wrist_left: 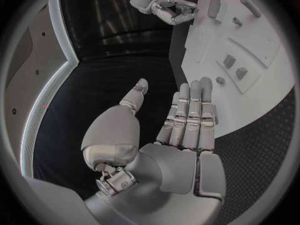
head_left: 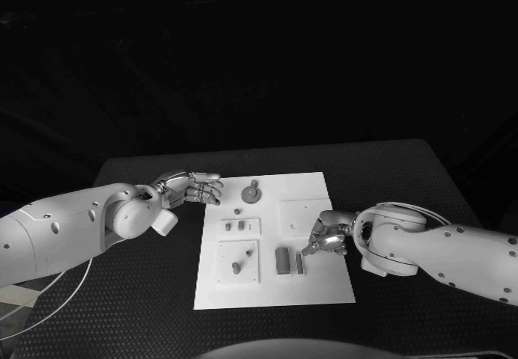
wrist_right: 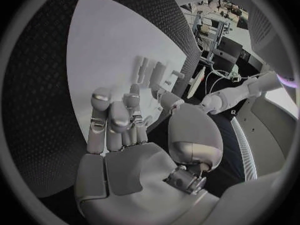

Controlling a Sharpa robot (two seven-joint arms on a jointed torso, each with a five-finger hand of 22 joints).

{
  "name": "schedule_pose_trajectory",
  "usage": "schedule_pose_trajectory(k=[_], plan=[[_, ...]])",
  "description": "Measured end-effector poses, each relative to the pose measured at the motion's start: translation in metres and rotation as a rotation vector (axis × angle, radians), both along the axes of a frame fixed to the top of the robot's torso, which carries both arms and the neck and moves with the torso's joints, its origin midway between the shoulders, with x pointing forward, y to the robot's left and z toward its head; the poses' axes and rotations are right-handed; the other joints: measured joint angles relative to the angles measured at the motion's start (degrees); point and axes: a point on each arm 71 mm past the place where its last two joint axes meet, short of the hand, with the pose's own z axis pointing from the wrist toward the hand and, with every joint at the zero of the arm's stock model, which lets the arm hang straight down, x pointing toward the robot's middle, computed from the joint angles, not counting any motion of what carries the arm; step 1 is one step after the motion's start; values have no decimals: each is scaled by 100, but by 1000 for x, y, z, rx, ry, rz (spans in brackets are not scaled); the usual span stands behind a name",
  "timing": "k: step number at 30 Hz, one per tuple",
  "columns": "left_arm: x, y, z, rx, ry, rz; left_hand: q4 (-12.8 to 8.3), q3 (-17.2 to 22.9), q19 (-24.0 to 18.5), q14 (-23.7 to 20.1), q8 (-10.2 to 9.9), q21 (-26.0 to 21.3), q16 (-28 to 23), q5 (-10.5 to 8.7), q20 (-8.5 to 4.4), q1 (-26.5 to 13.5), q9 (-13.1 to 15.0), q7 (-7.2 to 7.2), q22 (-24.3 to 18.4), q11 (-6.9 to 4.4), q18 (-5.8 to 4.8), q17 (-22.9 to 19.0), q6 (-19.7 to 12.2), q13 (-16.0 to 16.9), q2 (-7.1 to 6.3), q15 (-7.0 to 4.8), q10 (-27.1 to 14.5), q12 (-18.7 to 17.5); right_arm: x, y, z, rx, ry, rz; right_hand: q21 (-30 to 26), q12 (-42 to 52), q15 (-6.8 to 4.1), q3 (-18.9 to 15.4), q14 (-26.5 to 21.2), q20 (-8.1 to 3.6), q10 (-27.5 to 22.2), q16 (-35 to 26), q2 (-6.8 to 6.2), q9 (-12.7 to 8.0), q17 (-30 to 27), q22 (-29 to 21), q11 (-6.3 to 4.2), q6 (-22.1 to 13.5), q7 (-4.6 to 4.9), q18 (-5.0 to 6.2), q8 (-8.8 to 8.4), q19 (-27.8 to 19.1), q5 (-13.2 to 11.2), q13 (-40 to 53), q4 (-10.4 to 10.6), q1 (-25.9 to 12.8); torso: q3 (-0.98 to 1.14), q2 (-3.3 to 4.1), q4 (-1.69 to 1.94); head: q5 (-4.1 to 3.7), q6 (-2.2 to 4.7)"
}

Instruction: Assemble the parts on the task board

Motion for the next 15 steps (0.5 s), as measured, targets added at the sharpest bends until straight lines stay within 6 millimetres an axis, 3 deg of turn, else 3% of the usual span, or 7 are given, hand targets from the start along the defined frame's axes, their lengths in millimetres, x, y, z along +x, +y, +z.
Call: schedule_pose_trajectory(k=[4,9,12,15], plan=[[1,-1,0,1,-3,3,0,0,0,0,0,0,0,0,0,0,0,0,0,0,0,2,0,0,0,0,0,0,14,-6,7,44,-24,-58,-33,0,40,72,-40,-12,-52,0,-223,-63,-11,0,56,-255,13,0,-157,12,0,0,288,-72,-4,-13,-1,-13,73],[1,-1,1,2,-13,14,0,0,0,0,22,0,-22,0,0,0,0,0,-6,0,0,5,0,-19,0,0,0,0,43,-23,14,149,-65,-170,-45,0,99,107,-39,-13,-92,-47,-257,-77,-32,0,134,-364,59,0,-198,13,0,15,352,-22,-14,-57,-8,-32,194],[3,-2,2,4,-27,26,0,0,0,0,50,0,-66,0,0,0,1,-7,-10,65,0,2,7,-61,0,0,-65,-39,62,-32,14,261,-83,-244,-129,-85,153,111,-93,-42,-195,-155,-99,-77,-76,0,200,-408,63,0,-231,-46,0,7,283,155,-25,-99,-16,-47,293],[9,-5,8,6,-54,41,2,124,-191,-125,71,-33,-220,0,83,159,1,-73,-48,175,0,-98,38,-238,88,107,-390,-39,83,-38,13,391,-104,-311,-360,-343,212,35,-370,1,-541,-453,221,-58,-200,-36,240,-625,218,-11,-231,-389,0,-130,-61,380,-40,-153,-30,-61,419]])
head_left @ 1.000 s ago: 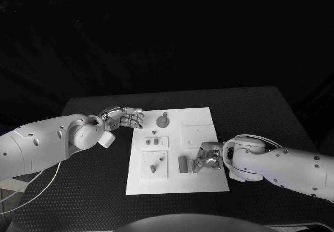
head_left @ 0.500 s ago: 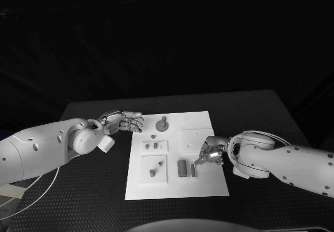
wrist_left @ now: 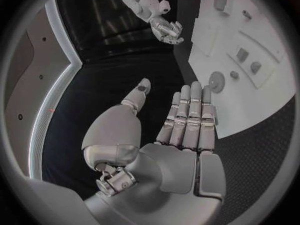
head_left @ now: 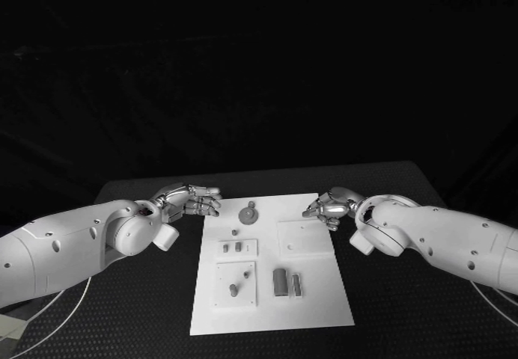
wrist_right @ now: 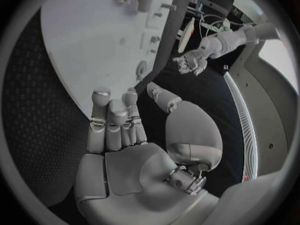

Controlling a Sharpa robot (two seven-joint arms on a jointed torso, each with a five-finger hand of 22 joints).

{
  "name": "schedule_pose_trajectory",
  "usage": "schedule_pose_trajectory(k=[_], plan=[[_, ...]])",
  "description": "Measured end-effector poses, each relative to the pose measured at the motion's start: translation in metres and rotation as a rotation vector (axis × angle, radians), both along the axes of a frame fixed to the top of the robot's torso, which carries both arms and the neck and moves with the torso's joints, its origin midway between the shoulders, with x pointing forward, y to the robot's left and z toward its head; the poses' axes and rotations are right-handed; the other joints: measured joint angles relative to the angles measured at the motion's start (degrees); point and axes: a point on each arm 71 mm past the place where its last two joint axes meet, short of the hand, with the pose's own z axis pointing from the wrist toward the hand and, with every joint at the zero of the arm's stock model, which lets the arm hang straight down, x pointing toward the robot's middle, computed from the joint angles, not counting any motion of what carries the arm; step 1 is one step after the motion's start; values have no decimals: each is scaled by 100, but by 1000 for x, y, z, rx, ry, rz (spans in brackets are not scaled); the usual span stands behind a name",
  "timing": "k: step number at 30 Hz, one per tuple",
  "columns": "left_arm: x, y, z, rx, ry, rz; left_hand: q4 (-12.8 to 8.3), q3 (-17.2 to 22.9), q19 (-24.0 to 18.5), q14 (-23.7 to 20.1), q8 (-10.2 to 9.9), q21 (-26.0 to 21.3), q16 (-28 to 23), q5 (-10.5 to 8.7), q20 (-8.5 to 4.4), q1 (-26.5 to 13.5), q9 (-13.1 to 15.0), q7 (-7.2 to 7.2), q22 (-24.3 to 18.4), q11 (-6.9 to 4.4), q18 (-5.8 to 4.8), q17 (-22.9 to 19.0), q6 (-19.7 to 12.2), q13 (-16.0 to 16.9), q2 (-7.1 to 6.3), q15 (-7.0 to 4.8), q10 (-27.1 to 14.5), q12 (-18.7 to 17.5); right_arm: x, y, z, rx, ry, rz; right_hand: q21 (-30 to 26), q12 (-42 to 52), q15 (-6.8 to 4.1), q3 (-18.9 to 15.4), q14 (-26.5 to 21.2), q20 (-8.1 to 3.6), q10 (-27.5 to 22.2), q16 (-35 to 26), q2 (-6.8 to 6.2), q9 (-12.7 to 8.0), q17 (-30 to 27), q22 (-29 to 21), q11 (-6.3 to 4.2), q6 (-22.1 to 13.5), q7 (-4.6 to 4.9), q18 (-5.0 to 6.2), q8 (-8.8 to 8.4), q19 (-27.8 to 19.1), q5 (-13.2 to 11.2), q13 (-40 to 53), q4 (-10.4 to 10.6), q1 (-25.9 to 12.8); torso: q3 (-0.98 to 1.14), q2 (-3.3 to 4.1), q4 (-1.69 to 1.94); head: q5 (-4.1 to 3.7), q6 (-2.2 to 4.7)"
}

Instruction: Assemble the parts on the task board

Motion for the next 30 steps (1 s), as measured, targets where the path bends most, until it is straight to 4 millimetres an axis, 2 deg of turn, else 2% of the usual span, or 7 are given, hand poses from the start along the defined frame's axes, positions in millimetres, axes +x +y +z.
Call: schedule_pose_trajectory(k=[9,12,14,18,26,29,30], plan=[[24,-1,13,18,-86,77,32,237,-327,-805,-39,0,-687,0,177,83,-60,-115,-102,47,0,-547,-187,-711,19,222,-801,0,49,-2,21,338,-127,-164,-1156,-1714,424,21,-1215,497,-910,-1433,540,-16,-653,-457,383,-384,368,-87,-100,-1428,0,-1592,-659,99,-28,-179,-27,-9,406],[29,5,14,29,-102,111,30,255,-467,-1085,-70,0,-876,0,223,83,-71,-144,-134,27,1,-706,-276,-895,19,268,-968,0,55,3,24,405,-154,-179,-1809,-2410,735,125,-1816,732,-1076,-2427,630,-82,-1182,-809,612,-558,431,-253,-184,-2092,0,-2341,-714,9,-23,-221,-42,-2,532],[33,8,14,35,-110,131,43,289,-639,-1333,-118,-16,-961,0,293,83,-90,-160,-180,0,0,-839,-391,-1045,19,297,-1131,0,56,1,23,436,-164,-185,-2346,-2840,1128,154,-2435,925,-1214,-3337,673,-135,-1645,-1073,779,-745,451,-464,-248,-2760,24,-2783,-741,-34,-22,-248,-52,4,600],[37,5,14,36,-121,144,40,316,-1079,-1909,-278,-16,-966,0,464,79,-134,-289,-327,-54,0,-1147,-776,-1389,15,362,-1715,0,61,-6,25,470,-186,-200,-2968,-3406,1553,-88,-3164,1137,-1398,-4331,726,-210,-2188,-1369,894,-945,453,-689,-283,-3571,23,-3403,-798,-198,-19,-313,-63,25,739],[44,3,14,41,-137,163,67,343,-1233,-2095,-337,-16,-966,0,542,30,-115,-373,-432,-113,0,-1385,-1037,-1658,-35,412,-1965,0,63,-8,26,506,-202,-195,-3345,-3900,1636,-553,-3234,1266,-1278,-4972,741,-373,-2697,-1496,945,-1083,512,-713,-283,-3910,23,-4322,-765,-211,15,-371,-57,68,897],[43,3,14,41,-136,163,516,-285,-2238,-3156,-712,-117,-1055,-71,347,-1445,-876,-577,-1516,-310,0,-2607,-2052,-2103,8,129,-3097,-114,63,-8,26,506,-201,-196,-3797,-4172,1362,-1513,-4282,989,-2705,-5655,797,-1396,-3437,-2142,667,-2346,218,-948,-494,-4746,-91,-4914,-333,-1590,15,-375,-55,66,900],[43,3,14,40,-134,163,718,-589,-2683,-3630,-885,-169,-1105,-114,254,-2118,-1234,-667,-2010,-404,1,-3166,-2505,-2303,43,2,-3610,-164,62,-8,26,506,-200,-196,-3998,-4292,1211,-1942,-4795,847,-3383,-5962,820,-1863,-3770,-2917,542,-2919,61,-1035,-599,-5119,-135,-5174,-132,-2240,11,-378,-54,64,896]])
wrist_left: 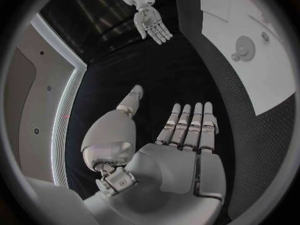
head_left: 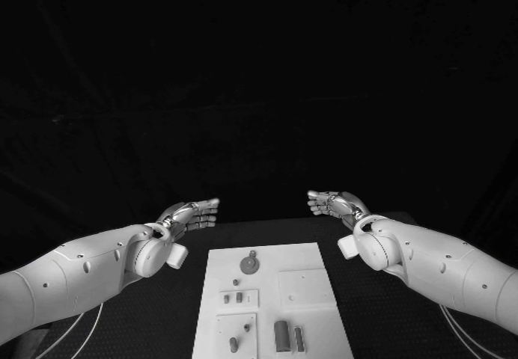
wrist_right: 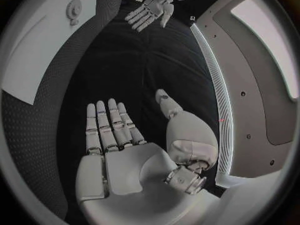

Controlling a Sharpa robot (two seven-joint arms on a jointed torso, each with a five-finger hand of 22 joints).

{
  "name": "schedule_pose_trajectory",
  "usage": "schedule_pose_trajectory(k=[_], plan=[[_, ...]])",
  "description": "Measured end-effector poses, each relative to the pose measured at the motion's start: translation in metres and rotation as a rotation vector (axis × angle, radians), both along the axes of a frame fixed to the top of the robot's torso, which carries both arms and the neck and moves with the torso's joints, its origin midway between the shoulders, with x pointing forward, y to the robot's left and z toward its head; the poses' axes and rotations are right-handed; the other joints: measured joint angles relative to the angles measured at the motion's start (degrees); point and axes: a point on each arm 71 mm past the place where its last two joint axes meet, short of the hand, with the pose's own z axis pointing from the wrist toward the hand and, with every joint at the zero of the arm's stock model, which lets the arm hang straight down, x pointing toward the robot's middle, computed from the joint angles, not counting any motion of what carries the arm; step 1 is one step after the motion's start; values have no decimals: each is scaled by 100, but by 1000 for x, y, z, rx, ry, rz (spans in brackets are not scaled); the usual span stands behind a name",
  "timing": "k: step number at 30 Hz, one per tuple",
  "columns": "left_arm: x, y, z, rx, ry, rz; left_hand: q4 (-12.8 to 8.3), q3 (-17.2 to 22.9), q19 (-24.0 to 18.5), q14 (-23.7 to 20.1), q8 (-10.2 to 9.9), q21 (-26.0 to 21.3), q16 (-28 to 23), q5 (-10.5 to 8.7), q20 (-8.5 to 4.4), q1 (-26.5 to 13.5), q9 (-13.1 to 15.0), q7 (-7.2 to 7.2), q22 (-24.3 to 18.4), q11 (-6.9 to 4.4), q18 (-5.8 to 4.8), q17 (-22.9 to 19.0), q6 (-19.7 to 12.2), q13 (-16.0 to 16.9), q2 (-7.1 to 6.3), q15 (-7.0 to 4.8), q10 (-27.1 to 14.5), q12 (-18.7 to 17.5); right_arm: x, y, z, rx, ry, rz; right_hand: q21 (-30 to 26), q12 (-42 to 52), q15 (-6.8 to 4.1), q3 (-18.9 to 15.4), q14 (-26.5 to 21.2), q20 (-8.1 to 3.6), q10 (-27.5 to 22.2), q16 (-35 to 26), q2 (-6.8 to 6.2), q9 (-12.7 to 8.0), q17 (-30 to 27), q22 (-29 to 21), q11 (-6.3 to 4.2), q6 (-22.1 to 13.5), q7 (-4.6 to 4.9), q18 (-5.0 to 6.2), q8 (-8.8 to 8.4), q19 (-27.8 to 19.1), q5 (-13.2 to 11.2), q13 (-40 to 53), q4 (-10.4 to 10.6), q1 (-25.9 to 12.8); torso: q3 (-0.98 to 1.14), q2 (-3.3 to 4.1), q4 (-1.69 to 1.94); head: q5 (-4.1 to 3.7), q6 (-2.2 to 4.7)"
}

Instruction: Assemble the parts on the task board

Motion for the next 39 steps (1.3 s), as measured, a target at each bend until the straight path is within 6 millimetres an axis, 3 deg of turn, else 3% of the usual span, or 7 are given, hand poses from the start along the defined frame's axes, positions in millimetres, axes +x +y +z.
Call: schedule_pose_trajectory(k=[4,7,10,14,19,27,39], plan=[[-5,-5,-2,-12,3,-4,443,-665,-973,-1033,-375,-110,-109,-66,-202,-1452,-778,-195,-1082,-203,0,-1219,-986,-438,108,-275,-1113,-103,-6,4,-2,12,5,8,-439,-252,-301,-937,-1109,-303,-1474,-670,49,-1024,-733,-2116,-272,-1242,-322,-134,-222,-810,-65,-566,444,-1394,-56,-54,12,-24,-61],[-11,-16,-4,-33,4,-10,631,-950,-1385,-1474,-534,-147,-144,-86,-289,-2071,-1109,-278,-1544,-292,2,-1738,-1404,-625,151,-394,-1588,-137,-14,11,-2,33,6,16,-627,-362,-428,-1341,-1587,-433,-2113,-959,68,-1465,-1050,-3084,-390,-1781,-459,-214,-320,-1162,-110,-810,636,-2001,-143,-141,31,-58,-137],[-19,-27,-4,-56,-2,-8,735,-1089,-1597,-1703,-619,-148,-161,-121,-335,-2395,-1280,-321,-1784,-335,1,-2008,-1621,-722,175,-450,-1832,-152,-23,17,0,59,0,19,-730,-419,-495,-1568,-1851,-503,-2467,-1118,80,-1711,-1226,-3621,-457,-2078,-533,-214,-354,-1354,-110,-946,742,-2339,-218,-213,49,-83,-191],[-34,-46,-4,-97,-17,9,834,-1224,-1796,-1910,-675,-176,-187,-121,-378,-2699,-1443,-360,-2011,-384,2,-2264,-1828,-814,196,-515,-2066,-178,-43,27,1,113,-7,9,-792,-463,-555,-1733,-2054,-569,-2741,-1243,92,-1901,-1363,-4041,-507,-2307,-588,-299,-389,-1502,-136,-1053,831,-2597,-268,-262,60,-96,-220],[-57,-68,0,-144,-50,57,916,-1362,-2000,-2129,-762,-207,-187,-150,-419,-2990,-1602,-406,-2239,-425,3,-2522,-2018,-899,216,-570,-2286,-179,-72,39,2,184,-10,-30,-859,-496,-611,-1883,-2223,-609,-2976,-1342,110,-2062,-1473,-4396,-553,-2497,-648,-299,-434,-1624,-136,-1140,904,-2810,-291,-286,65,-99,-229],[-83,-86,9,-171,-109,172,915,-1361,-2000,-2129,-762,-207,-187,-150,-419,-2988,-1612,-407,-2248,-425,3,-2531,-2018,-907,218,-571,-2286,-179,-103,47,7,251,-16,-132,-890,-509,-618,-1922,-2276,-625,-3046,-1371,100,-2123,-1517,-4530,-568,-2558,-661,-299,-446,-1657,-136,-1172,923,-2883,-299,-295,68,-99,-229],[-89,-84,13,-151,-148,270,914,-1361,-1999,-2129,-762,-207,-187,-150,-419,-2987,-1611,-406,-2248,-425,2,-2530,-2018,-906,217,-570,-2286,-179,-108,43,9,258,-28,-219,-890,-508,-615,-1922,-2278,-625,-3046,-1371,100,-2123,-1518,-4532,-568,-2558,-661,-299,-446,-1657,-136,-1172,922,-2883,-303,-297,68,-99,-229]])
